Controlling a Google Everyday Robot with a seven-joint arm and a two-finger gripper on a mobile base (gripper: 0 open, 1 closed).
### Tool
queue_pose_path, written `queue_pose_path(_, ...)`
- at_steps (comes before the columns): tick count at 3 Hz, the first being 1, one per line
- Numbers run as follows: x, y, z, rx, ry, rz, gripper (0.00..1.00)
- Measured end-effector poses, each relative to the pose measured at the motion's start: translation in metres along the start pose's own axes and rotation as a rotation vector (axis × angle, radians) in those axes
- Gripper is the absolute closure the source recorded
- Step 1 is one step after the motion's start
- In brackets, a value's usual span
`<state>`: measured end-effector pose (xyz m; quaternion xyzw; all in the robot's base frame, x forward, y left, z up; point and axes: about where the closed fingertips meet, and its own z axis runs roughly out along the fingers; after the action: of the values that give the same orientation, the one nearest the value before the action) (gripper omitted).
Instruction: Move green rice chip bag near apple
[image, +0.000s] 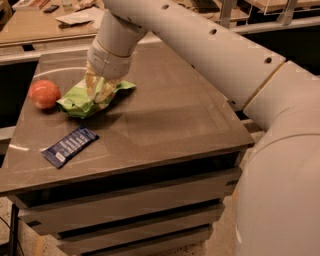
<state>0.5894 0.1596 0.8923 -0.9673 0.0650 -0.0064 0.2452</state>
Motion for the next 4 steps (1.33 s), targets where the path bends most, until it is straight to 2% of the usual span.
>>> queue_pose_path(2,-0.015,-0.014,0.005,0.012,-0.023,-0.024,1.00)
queue_pose_path(3,-0.024,-0.018,0.014,-0.004,-0.018,-0.042,0.98)
queue_pose_path(4,-0.027,-0.020,0.018,-0.021,-0.008,-0.039,0.77)
